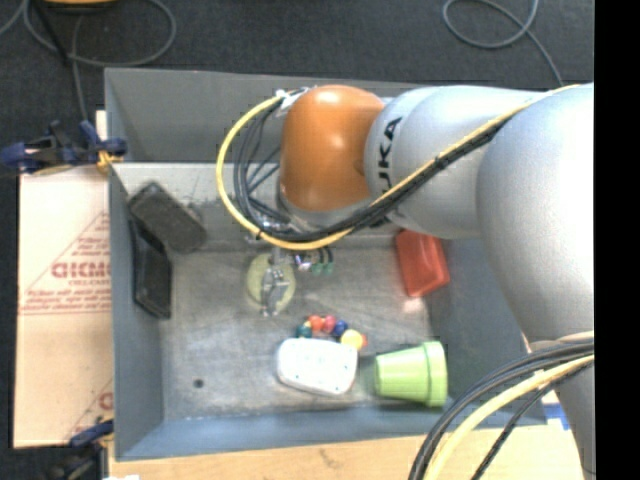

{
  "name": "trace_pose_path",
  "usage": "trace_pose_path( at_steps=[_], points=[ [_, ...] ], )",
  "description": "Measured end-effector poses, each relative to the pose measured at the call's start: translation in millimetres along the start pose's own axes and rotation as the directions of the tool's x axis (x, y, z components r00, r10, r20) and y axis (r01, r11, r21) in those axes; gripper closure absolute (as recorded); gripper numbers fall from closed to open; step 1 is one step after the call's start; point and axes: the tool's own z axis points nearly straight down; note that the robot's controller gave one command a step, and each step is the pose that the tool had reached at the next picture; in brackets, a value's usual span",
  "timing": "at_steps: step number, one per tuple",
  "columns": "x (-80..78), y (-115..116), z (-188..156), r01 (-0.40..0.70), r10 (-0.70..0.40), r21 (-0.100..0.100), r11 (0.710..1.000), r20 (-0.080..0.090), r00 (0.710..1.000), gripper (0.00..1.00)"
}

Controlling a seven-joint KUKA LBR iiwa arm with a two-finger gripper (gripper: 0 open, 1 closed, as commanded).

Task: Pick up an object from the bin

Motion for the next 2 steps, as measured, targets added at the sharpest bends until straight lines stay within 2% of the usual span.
trace_pose_path(
  at_steps=[1, 2],
  points=[
    [-18.2, -36.2, 47.1, -0.024, 0.024, -0.003, 1.000, 0.003, 1.000, 1.00],
    [-18.2, -36.2, 47.1, -0.025, 0.025, -0.003, 1.000, 0.003, 1.000, 1.00]
  ],
)
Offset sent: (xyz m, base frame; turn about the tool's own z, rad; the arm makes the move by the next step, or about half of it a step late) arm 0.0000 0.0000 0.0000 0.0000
